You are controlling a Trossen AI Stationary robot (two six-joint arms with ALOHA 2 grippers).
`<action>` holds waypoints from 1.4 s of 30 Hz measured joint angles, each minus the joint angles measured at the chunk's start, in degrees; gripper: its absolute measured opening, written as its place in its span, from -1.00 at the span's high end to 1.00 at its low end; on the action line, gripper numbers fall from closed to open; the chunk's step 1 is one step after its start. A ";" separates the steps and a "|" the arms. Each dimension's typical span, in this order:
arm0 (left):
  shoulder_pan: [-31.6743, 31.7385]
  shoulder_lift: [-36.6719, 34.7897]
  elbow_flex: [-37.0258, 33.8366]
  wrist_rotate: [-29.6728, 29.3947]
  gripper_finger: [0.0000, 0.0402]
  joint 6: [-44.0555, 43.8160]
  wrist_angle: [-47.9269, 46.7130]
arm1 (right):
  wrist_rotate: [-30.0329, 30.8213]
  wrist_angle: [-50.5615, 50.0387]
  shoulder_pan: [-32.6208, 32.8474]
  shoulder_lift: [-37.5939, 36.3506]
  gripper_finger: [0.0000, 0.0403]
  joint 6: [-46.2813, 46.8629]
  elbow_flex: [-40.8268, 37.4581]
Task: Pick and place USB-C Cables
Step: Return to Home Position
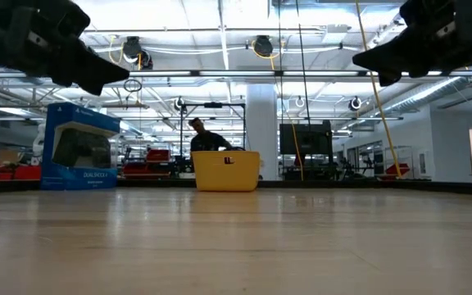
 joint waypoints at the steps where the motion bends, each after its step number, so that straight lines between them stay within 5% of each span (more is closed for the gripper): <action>1: 0.00 0.00 -0.60 0.00 0.92 0.47 0.69 | 0.00 0.13 0.00 -0.18 1.00 -0.42 -0.26; 25: 0.70 0.00 -3.64 3.93 0.94 2.47 2.31 | -0.06 0.61 -0.02 -0.65 1.00 -0.92 -5.88; 32: 0.87 0.03 -10.07 4.09 0.97 2.32 12.01 | -0.08 5.77 -0.02 -1.03 1.00 -2.89 -8.97; 42: 1.94 -0.42 -10.15 4.11 0.96 2.41 11.91 | -0.10 6.68 -0.02 -5.04 1.00 -8.52 -10.85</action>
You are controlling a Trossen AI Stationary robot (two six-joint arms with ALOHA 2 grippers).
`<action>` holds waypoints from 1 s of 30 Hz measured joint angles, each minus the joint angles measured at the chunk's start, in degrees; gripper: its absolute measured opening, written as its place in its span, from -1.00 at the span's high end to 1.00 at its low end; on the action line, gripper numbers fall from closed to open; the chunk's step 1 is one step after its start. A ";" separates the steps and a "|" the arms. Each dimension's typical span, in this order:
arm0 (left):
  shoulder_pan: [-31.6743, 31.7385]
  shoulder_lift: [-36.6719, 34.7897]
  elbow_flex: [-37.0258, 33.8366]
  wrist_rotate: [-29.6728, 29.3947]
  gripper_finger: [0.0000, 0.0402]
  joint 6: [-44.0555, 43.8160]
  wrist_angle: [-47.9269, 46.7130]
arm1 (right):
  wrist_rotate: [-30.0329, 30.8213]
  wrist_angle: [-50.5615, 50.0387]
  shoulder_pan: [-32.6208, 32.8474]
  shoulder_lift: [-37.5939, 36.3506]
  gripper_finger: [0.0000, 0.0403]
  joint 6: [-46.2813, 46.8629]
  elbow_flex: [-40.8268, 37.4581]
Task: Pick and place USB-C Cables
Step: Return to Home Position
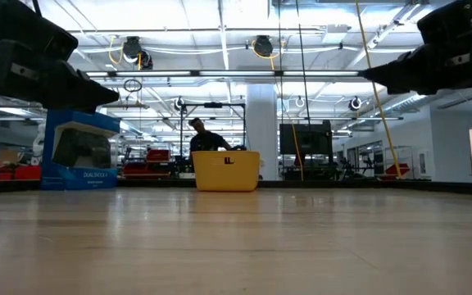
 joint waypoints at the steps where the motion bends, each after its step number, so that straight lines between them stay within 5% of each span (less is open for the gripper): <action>1: 0.01 0.01 0.00 0.00 0.95 0.01 -0.06 | 0.01 -0.06 0.00 -0.71 1.00 -0.56 -0.02; 30: -0.01 -0.20 0.00 -0.02 0.98 0.67 3.22 | -0.91 -19.03 0.00 -22.07 1.00 -0.48 -0.42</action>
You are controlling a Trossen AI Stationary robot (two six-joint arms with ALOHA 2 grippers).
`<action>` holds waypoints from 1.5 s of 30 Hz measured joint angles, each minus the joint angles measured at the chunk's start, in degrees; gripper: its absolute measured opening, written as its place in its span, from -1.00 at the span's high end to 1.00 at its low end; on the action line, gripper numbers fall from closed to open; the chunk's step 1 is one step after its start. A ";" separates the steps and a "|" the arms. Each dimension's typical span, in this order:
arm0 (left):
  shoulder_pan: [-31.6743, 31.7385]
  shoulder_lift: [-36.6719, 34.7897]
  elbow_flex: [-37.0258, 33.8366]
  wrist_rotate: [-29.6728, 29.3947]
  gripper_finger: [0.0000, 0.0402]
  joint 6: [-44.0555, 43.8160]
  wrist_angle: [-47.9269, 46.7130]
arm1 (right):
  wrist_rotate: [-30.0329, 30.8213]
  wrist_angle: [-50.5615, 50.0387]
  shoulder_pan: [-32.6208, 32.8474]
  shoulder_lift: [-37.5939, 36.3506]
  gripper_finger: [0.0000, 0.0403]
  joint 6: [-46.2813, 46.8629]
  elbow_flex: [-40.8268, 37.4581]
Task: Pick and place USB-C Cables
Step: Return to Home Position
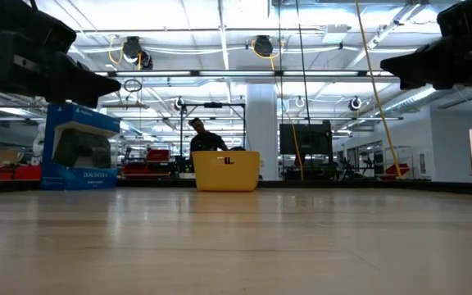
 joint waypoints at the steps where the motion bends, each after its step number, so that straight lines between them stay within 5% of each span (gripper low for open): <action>1: 0.02 -0.50 0.00 0.00 0.98 0.13 -0.05 | -0.47 -0.44 0.00 -0.32 1.00 0.01 0.00; 45: 0.07 -35.58 0.04 0.68 0.98 3.05 -29.27 | -0.42 -2.52 0.00 -1.12 1.00 3.51 -0.04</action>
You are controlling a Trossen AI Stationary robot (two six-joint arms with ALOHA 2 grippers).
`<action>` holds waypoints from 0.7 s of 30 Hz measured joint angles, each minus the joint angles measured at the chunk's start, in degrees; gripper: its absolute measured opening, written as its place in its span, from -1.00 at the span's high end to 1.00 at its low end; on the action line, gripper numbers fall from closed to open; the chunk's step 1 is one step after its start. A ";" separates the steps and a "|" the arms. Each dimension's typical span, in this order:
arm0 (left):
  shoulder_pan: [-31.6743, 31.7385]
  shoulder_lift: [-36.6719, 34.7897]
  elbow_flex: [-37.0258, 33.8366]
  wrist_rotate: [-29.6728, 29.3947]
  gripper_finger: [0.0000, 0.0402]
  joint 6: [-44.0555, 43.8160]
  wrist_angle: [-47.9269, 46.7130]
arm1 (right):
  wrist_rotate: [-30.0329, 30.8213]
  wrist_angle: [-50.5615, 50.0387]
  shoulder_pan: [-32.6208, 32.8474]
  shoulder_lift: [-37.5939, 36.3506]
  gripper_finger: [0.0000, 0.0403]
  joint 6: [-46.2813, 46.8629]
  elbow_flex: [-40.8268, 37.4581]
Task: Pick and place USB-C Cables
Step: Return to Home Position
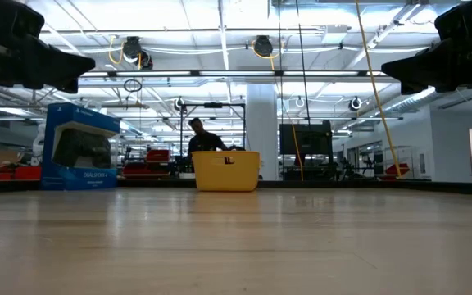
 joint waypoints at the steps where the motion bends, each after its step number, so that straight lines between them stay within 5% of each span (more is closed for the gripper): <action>1: 0.00 -0.43 0.00 -0.47 0.96 -0.02 -0.44 | 0.00 0.00 0.00 0.00 1.00 -0.01 0.00; 21: 0.00 -1.00 0.07 -0.94 0.98 0.17 -2.08 | 0.02 0.00 0.00 0.02 1.00 0.79 0.00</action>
